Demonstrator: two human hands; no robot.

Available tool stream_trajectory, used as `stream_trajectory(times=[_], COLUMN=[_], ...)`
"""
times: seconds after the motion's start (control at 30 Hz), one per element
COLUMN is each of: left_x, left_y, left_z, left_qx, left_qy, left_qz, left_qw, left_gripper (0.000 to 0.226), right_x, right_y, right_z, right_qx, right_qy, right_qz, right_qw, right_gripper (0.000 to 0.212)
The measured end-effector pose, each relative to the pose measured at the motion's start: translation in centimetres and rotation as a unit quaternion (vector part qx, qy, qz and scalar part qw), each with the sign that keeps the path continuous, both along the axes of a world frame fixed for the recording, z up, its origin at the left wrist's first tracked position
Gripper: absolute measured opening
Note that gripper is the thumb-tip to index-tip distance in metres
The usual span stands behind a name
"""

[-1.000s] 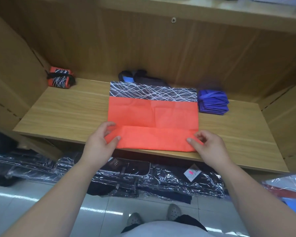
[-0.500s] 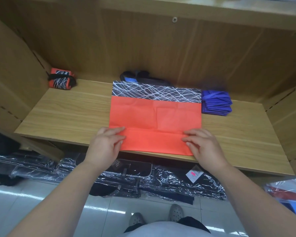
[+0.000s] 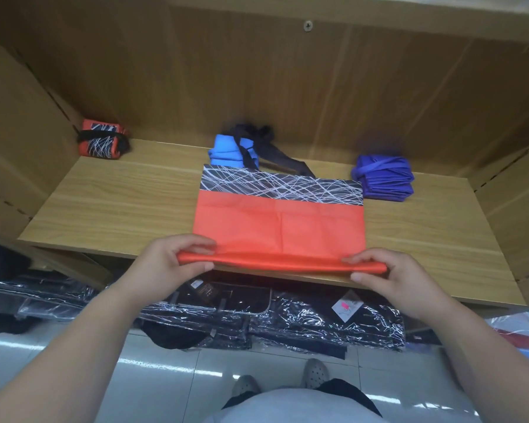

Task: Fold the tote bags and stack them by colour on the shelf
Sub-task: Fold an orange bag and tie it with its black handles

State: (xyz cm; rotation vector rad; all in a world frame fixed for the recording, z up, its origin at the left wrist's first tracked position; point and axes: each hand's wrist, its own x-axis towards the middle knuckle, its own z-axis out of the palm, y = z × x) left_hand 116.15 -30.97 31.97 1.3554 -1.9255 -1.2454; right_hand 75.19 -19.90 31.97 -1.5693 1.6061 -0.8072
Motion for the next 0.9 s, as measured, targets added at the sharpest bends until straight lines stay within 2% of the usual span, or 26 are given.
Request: stream_trajectory(times=[0.03, 0.13, 0.23, 0.3, 0.47, 0.53, 0.63, 0.67, 0.73, 0.8, 0.9], left_x=[-0.1, -0.7, -1.7, -2.5, -4.0, -4.0, -3.7, -3.7, -3.7, -3.8, -3.7], left_y=[-0.2, -0.9, -1.7, -2.2, -2.4, -2.3, -2.5, -2.6, -2.6, -2.4, -2.4], left_z=[0.2, 0.5, 0.1, -0.3, 0.2, -0.1, -0.3, -0.4, -0.4, -0.6, -1.7], left_qx=[0.015, 0.025, 0.041, -0.001, -0.101, -0.129, -0.139, -0.144, -0.151, -0.171, -0.296], left_qy=[0.013, 0.013, 0.014, -0.027, -0.195, -0.22, -0.221, -0.221, -0.227, -0.228, -0.205], left_qz=[0.008, 0.052, 0.112, 0.138, 0.186, 0.192, 0.201, 0.202, 0.205, 0.206, 0.141], left_qw=[1.0, 0.998, 0.993, 0.99, 0.958, 0.948, 0.944, 0.943, 0.94, 0.936, 0.922], left_gripper=[0.04, 0.032, 0.023, 0.024, 0.033, 0.036, 0.041, 0.042, 0.043, 0.039, 0.022], right_x=[0.1, 0.3, 1.1, 1.9, 3.1, 3.4, 3.4, 3.4, 3.6, 3.5, 3.2], right_y=[-0.2, -0.9, -1.9, -2.6, -4.0, -4.4, -5.0, -5.1, -4.8, -4.6, -4.2], right_z=[0.3, 0.7, 0.8, 0.7, 0.7, 0.8, 0.8, 0.6, -0.1, -1.3, -2.7], right_qx=[0.009, 0.009, 0.004, -0.003, -0.009, -0.001, 0.027, 0.022, -0.043, -0.145, -0.227], right_qy=[-0.013, -0.034, -0.019, 0.003, 0.124, 0.181, 0.258, 0.276, 0.28, 0.276, 0.285], right_qz=[-0.016, -0.06, -0.124, -0.168, -0.225, -0.226, -0.234, -0.237, -0.218, -0.167, -0.092], right_qw=[1.0, 0.998, 0.992, 0.986, 0.966, 0.957, 0.937, 0.931, 0.934, 0.935, 0.927], right_gripper=[0.01, 0.03, 0.015, 0.013, 0.028, 0.032, 0.065, 0.07, 0.064, 0.043, 0.019])
